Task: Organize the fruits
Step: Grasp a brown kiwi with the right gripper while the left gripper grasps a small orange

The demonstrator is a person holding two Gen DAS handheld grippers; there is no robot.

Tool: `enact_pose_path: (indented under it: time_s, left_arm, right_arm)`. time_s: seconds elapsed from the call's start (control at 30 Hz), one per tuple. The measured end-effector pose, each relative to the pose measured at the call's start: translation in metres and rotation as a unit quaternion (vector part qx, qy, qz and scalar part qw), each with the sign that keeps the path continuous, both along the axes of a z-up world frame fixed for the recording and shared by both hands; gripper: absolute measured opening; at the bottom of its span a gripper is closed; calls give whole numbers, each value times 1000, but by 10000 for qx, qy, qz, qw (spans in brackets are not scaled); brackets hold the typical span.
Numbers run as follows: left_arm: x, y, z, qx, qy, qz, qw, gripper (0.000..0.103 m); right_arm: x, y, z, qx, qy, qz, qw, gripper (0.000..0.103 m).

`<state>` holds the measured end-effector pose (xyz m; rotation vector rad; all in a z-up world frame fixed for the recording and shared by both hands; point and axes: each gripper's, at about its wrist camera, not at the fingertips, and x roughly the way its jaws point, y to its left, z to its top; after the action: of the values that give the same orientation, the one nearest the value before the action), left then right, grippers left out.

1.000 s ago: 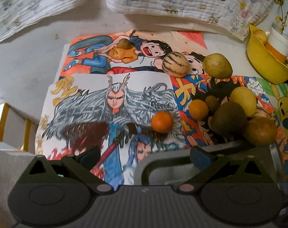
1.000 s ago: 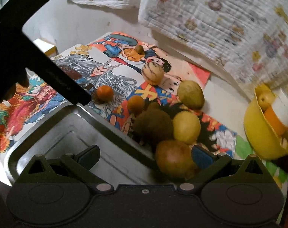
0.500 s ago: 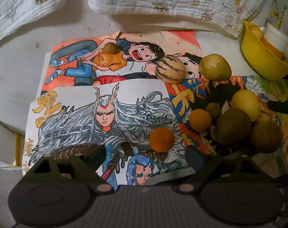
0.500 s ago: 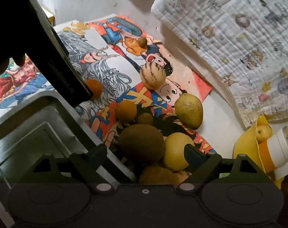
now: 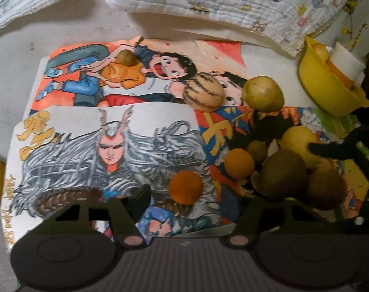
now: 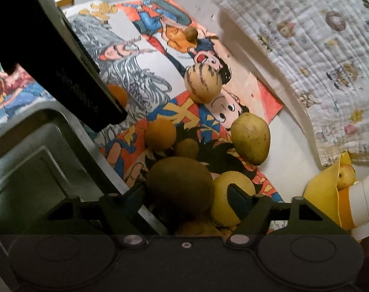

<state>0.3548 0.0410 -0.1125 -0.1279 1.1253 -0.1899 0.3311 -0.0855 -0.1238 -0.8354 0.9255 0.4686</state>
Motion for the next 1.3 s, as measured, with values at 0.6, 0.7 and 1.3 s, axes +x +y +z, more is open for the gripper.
enact_pose_path:
  time_s: [0.6,0.7,1.3]
  left_arm:
    - [16,-7,-12,-25,231,-65,9997,36]
    - [18,-7,-12,-50,288,31,9996,36]
    - [3,3,-1,-262,222,465,9983,34]
  right_arm:
    - [2,4,-10,-299,-35,583,9978,66]
    - [1,5,-12,-378,-83,634,9972,66]
    - [-12,1,-1,-80,-186,581,9981,63]
